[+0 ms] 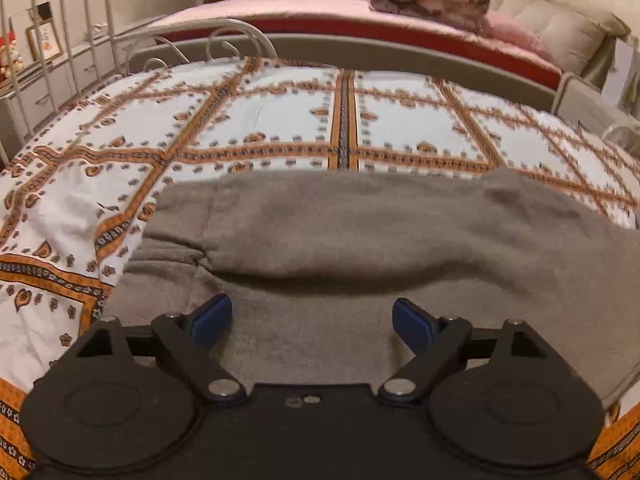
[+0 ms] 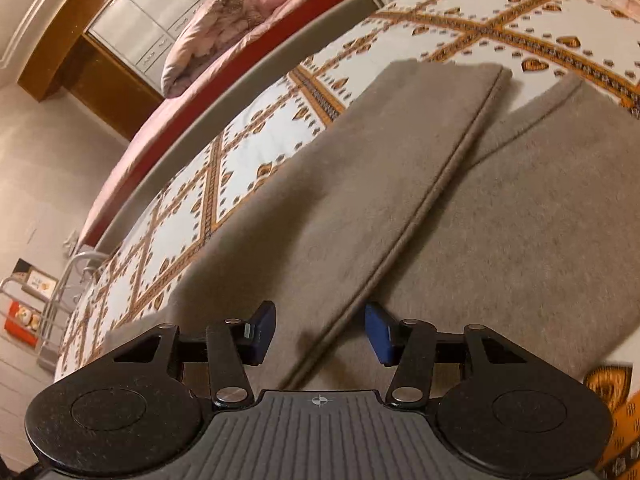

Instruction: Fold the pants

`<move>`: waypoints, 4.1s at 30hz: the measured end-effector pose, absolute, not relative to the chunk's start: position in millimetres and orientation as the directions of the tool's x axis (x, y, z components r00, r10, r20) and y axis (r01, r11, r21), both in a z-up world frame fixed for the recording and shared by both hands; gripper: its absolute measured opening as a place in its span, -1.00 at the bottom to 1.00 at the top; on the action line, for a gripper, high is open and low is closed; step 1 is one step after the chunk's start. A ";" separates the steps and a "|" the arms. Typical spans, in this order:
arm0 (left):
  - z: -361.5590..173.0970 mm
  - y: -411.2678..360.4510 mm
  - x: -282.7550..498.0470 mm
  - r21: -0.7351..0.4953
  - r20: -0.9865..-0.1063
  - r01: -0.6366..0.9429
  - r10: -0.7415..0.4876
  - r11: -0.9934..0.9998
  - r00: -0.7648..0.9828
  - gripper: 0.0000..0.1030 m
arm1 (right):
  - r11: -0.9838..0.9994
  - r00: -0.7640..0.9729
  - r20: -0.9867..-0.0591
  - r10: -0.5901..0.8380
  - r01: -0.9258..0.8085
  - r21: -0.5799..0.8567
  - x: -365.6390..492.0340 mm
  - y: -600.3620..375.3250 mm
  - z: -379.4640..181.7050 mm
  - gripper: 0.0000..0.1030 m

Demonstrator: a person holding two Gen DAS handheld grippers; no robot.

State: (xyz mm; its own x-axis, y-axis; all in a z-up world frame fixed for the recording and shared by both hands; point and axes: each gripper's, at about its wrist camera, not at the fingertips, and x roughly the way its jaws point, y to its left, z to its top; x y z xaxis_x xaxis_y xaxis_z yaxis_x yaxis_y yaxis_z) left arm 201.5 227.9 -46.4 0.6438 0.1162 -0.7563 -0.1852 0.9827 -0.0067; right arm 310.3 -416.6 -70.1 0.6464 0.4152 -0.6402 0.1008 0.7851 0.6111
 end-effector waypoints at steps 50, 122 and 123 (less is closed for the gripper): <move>-52.5 227.2 203.3 0.033 -0.752 -0.150 0.123 0.988 0.648 0.88 | 0.761 0.730 -0.671 0.132 0.359 0.541 256.4 -581.9 -50.2 -0.90; -57.5 213.1 211.3 0.125 -0.764 -0.144 0.188 0.982 0.617 0.89 | 0.615 0.766 -0.611 0.198 0.389 0.686 237.1 -614.0 -72.4 -0.72; -58.0 213.1 210.4 0.127 -0.763 -0.138 0.186 0.982 0.619 0.89 | 0.638 0.819 -0.541 0.190 0.316 0.703 230.0 -611.4 -58.0 -0.73</move>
State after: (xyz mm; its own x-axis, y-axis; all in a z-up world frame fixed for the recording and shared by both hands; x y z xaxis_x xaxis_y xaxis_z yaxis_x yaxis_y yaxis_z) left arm 210.4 213.1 -58.0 0.6188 0.1860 -0.7632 -0.1380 0.9822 0.1275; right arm 230.0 -611.4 -58.0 0.8194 0.1897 -0.5409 0.3161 0.6376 0.7025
